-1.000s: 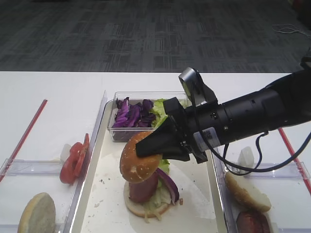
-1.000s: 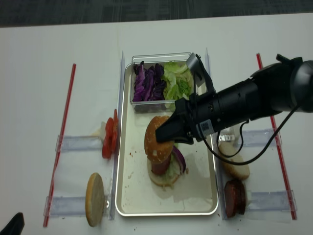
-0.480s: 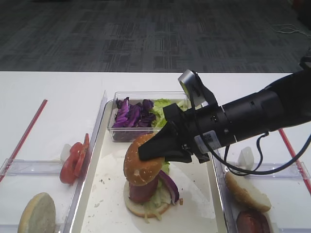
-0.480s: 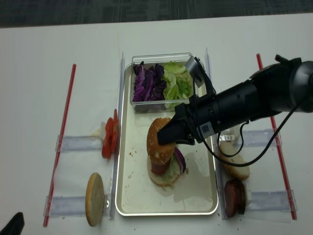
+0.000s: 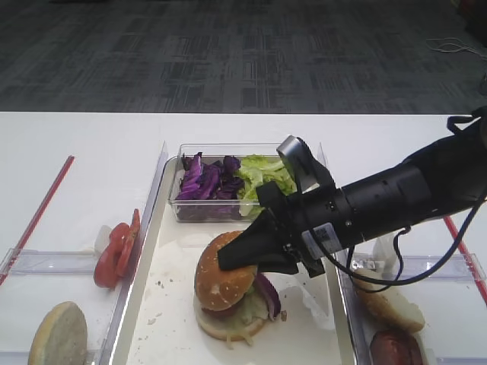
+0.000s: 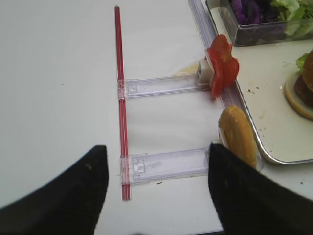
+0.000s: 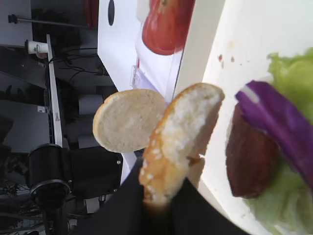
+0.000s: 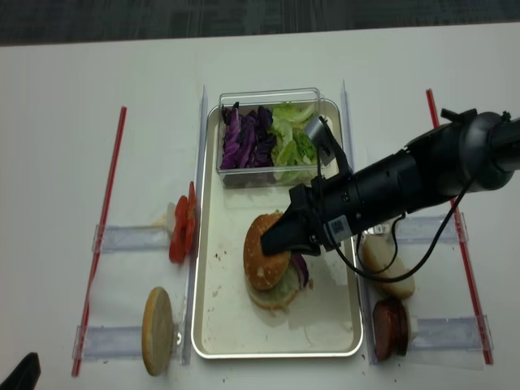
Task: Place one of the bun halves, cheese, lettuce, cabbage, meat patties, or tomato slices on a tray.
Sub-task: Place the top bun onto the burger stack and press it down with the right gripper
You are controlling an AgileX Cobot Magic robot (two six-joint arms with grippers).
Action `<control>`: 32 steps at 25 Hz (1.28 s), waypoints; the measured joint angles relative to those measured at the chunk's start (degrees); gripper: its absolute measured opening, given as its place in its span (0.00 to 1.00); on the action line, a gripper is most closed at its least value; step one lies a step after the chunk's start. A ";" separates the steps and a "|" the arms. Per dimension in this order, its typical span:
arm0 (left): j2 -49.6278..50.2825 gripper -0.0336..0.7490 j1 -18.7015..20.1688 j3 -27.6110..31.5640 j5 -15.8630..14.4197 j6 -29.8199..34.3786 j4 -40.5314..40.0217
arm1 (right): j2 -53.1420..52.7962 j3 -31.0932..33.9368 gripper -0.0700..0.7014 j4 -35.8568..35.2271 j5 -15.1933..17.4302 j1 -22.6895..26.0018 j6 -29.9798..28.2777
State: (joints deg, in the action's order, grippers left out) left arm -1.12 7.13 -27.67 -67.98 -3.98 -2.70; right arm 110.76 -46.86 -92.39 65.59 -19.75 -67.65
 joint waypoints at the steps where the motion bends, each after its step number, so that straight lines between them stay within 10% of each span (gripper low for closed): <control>1: 0.00 0.58 0.00 0.00 0.00 0.00 0.00 | 0.55 0.00 0.21 0.00 0.13 0.47 0.00; 23: 0.00 0.58 0.00 0.00 0.00 0.00 0.00 | 1.88 0.00 0.21 1.03 0.11 1.36 -0.26; 32: 0.00 0.58 0.00 0.00 0.00 0.00 0.00 | 1.88 0.00 0.37 2.84 0.11 1.36 0.81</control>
State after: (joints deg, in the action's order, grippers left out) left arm -1.12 7.13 -27.67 -67.98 -3.98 -2.70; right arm 112.64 -46.86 -89.55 65.70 -18.39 -66.84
